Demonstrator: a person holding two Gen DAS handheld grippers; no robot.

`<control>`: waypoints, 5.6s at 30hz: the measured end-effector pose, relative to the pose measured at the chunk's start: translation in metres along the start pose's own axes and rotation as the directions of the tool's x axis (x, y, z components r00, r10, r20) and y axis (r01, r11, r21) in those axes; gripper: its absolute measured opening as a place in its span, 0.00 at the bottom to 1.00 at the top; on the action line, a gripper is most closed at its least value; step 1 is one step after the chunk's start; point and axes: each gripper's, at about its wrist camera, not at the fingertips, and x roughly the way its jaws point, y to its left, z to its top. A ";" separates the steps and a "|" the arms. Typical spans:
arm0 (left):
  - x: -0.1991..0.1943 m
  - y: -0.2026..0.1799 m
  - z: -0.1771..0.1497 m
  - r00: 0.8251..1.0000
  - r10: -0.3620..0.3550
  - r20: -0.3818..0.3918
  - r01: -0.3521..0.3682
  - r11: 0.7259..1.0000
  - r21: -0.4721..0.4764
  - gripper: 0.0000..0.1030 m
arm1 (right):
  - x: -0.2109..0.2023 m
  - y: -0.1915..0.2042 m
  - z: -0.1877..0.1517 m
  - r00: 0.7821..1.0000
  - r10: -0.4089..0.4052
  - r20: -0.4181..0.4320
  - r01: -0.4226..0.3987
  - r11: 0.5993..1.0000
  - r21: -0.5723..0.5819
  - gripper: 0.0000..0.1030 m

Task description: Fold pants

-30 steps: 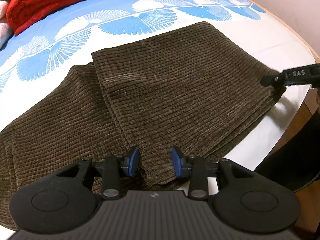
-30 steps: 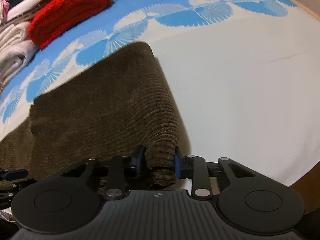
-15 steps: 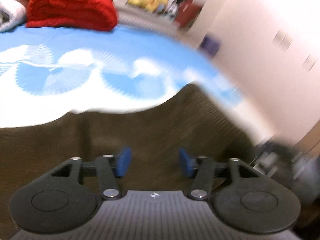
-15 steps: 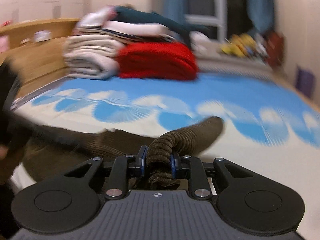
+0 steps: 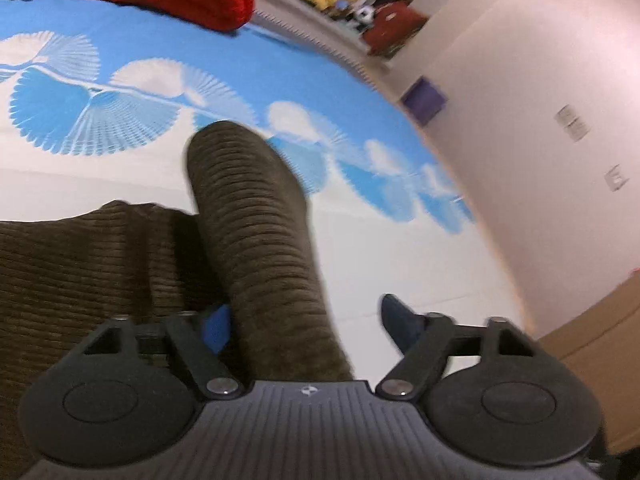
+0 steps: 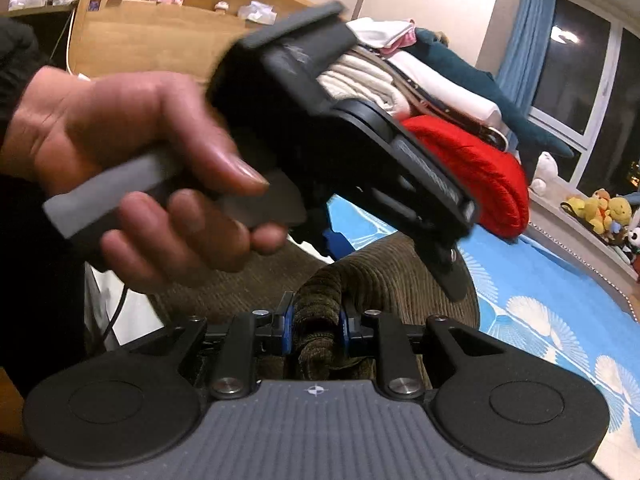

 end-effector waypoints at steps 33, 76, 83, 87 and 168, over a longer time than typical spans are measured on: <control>-0.197 0.166 0.029 0.901 0.422 0.102 -0.411 0.905 -0.115 0.18 | 0.036 -0.058 0.036 0.980 0.196 0.030 -0.173 0.768 0.616 0.54; -0.126 0.215 0.045 0.887 0.443 -0.131 -0.460 0.873 -0.159 0.38 | 0.178 -0.024 0.045 0.940 0.320 -0.120 -0.106 0.607 0.788 0.20; -0.099 0.146 0.077 0.937 0.347 -0.032 -0.347 0.920 -0.183 0.38 | 0.123 -0.087 0.073 0.959 0.275 -0.067 -0.124 0.619 0.776 0.19; -0.065 0.110 0.090 0.969 0.248 -0.011 -0.245 0.948 -0.204 0.38 | 0.088 -0.148 0.076 0.962 0.253 -0.105 -0.087 0.645 0.760 0.19; 0.061 0.079 0.066 0.872 0.440 -0.214 -0.361 0.874 0.327 0.27 | 0.130 -0.222 -0.076 0.742 0.278 -0.610 0.081 0.866 0.493 0.46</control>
